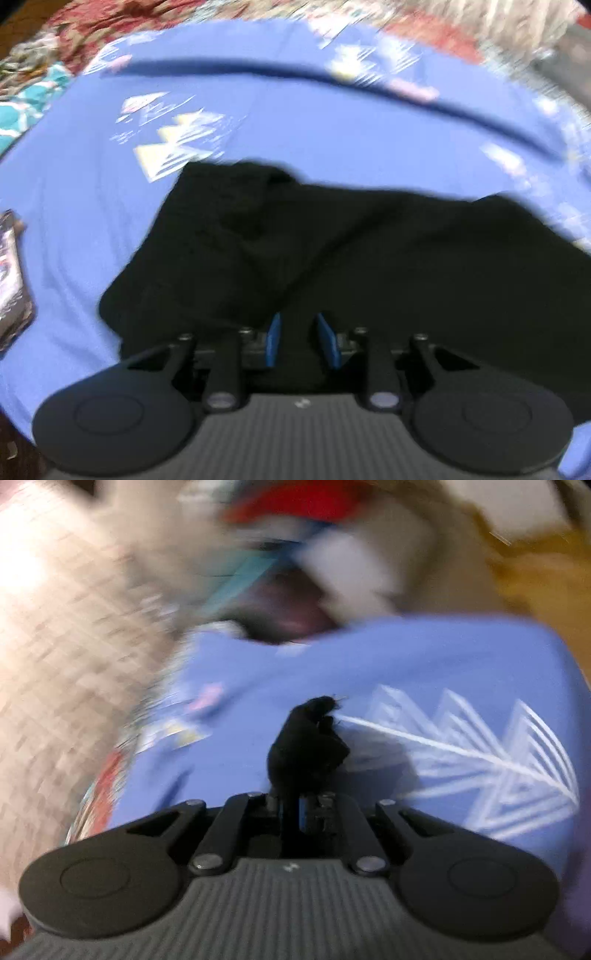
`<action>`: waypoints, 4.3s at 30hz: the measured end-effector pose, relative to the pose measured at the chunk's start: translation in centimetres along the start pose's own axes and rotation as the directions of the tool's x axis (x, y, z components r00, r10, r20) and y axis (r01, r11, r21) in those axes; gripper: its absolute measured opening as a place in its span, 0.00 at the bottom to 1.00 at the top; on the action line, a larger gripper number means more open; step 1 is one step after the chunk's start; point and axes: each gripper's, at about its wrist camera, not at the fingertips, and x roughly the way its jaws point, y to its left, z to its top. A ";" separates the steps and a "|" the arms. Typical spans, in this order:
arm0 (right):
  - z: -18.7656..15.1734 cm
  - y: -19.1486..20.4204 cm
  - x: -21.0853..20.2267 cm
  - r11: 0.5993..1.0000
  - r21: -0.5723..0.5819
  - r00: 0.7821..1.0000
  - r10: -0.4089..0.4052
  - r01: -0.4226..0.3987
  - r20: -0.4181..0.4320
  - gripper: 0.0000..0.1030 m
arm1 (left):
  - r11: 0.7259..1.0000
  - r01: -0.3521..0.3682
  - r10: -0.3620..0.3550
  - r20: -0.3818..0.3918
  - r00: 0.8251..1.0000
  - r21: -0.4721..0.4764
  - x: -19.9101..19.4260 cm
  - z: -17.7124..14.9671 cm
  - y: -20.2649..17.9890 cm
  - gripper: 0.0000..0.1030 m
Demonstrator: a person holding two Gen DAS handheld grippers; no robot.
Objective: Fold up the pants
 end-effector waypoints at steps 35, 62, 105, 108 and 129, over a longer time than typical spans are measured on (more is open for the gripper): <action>-23.2 21.4 -1.5 0.877 -0.317 0.838 0.156 -0.361 -0.522 0.27 | 0.877 0.305 -0.280 0.120 0.952 -0.372 -4.2 -5.3 15.6 0.79; -35.5 31.7 4.4 0.908 0.062 0.657 0.346 -0.414 -0.670 0.13 | 0.877 0.363 -0.437 0.210 0.874 0.315 -7.2 -3.6 -4.5 0.20; -17.4 6.2 -1.4 0.992 -0.056 0.982 -0.123 0.116 -0.141 0.70 | 0.931 0.362 -0.366 -0.131 0.921 -0.056 1.2 -3.5 -2.0 0.35; -17.9 4.9 -0.3 0.996 -0.002 0.979 -0.088 0.089 -0.185 0.63 | 0.933 0.354 -0.359 -0.125 0.925 -0.065 0.6 -2.8 -2.6 0.39; -24.9 24.9 -0.6 0.770 -0.490 0.894 0.229 -0.408 -0.384 0.19 | 0.793 0.606 -0.573 -0.261 0.777 0.063 -0.4 5.2 -16.0 0.54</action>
